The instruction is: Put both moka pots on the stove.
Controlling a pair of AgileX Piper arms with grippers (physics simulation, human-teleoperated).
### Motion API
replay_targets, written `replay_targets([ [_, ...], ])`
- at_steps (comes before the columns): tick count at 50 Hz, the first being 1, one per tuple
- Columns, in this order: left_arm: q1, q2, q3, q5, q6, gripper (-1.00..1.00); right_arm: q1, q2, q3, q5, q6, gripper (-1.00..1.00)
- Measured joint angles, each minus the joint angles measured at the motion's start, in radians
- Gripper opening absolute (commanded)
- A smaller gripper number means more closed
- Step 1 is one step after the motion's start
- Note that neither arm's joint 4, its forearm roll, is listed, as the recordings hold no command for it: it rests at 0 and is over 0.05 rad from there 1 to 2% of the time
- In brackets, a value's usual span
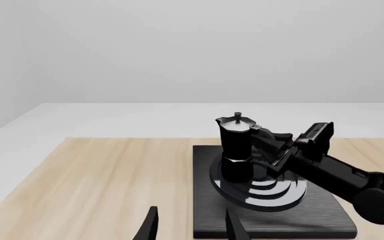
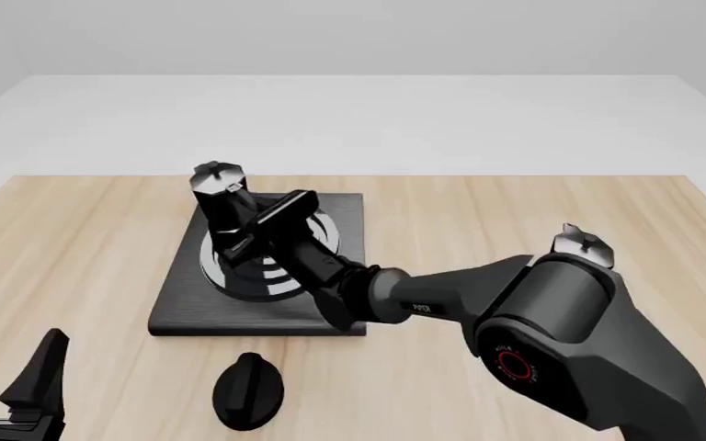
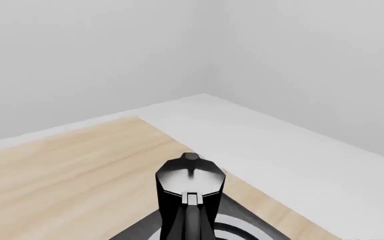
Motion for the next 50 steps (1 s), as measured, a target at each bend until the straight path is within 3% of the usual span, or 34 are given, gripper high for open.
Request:
replay_targets([
  [1,0.000,0.000,0.000,0.000,0.000,1.00,0.000,0.000,-0.001,0.001,0.000,-1.00],
  [2,0.000,0.000,0.000,0.000,0.000,1.00,0.000,0.000,-0.001,0.002,0.001,1.00],
  [30,0.000,0.000,0.000,0.000,0.000,1.00,-0.009,0.010,-0.002,0.025,0.008,1.00],
  [50,0.000,0.000,0.000,0.000,0.000,1.00,-0.010,-0.053,0.060,0.012,-0.002,1.00],
])
